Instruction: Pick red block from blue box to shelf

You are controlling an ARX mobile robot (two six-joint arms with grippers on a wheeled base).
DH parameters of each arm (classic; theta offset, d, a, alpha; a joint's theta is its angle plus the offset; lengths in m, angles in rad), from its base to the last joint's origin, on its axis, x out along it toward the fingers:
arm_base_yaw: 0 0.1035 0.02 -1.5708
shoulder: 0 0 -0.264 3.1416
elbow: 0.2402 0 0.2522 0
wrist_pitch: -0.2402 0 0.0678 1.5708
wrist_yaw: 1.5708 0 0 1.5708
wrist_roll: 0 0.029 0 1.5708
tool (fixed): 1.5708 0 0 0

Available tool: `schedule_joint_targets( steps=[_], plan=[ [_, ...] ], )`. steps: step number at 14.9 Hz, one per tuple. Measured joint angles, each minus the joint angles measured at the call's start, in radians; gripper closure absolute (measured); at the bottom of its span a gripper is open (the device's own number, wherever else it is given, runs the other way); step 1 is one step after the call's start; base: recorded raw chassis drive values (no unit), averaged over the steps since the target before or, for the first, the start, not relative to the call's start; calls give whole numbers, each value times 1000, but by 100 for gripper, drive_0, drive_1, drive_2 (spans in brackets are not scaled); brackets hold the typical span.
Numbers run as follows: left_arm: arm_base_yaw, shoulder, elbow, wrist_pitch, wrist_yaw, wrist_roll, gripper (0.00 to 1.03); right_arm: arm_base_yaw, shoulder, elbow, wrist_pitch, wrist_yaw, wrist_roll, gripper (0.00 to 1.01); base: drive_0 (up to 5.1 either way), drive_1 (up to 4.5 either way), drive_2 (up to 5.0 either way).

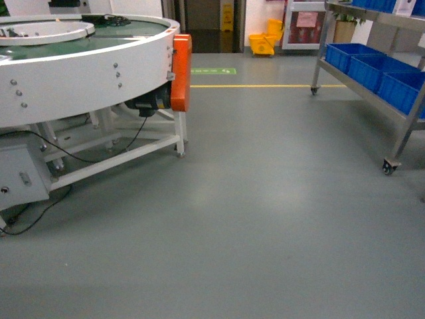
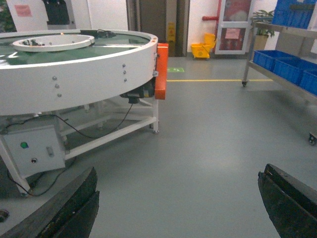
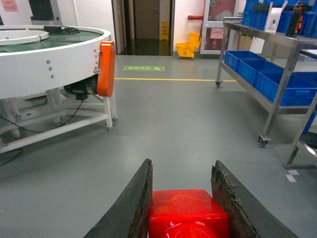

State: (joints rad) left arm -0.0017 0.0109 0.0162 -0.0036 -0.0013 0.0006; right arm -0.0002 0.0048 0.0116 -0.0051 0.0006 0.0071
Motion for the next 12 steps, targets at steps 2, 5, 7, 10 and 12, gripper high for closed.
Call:
schedule_joint_targets(
  steps=[2, 5, 7, 10, 12],
  plan=[
    [2, 0, 0, -2, -1, 0, 5, 0, 0, 0, 0, 0, 0, 72, 11, 437, -415],
    [2, 0, 0, -1, 1, 0, 5, 0, 0, 0, 0, 0, 0, 72, 11, 437, -415],
    [2, 0, 0, -2, 1, 0, 5, 0, 0, 0, 1, 0, 0, 72, 11, 437, -415],
    [2, 0, 0, 0, 1, 0, 5, 0, 0, 0, 2, 0, 0, 72, 11, 437, -415],
    [2, 0, 0, 0, 1, 0, 5, 0, 0, 0, -1, 0, 0, 72, 11, 437, -415]
  ],
)
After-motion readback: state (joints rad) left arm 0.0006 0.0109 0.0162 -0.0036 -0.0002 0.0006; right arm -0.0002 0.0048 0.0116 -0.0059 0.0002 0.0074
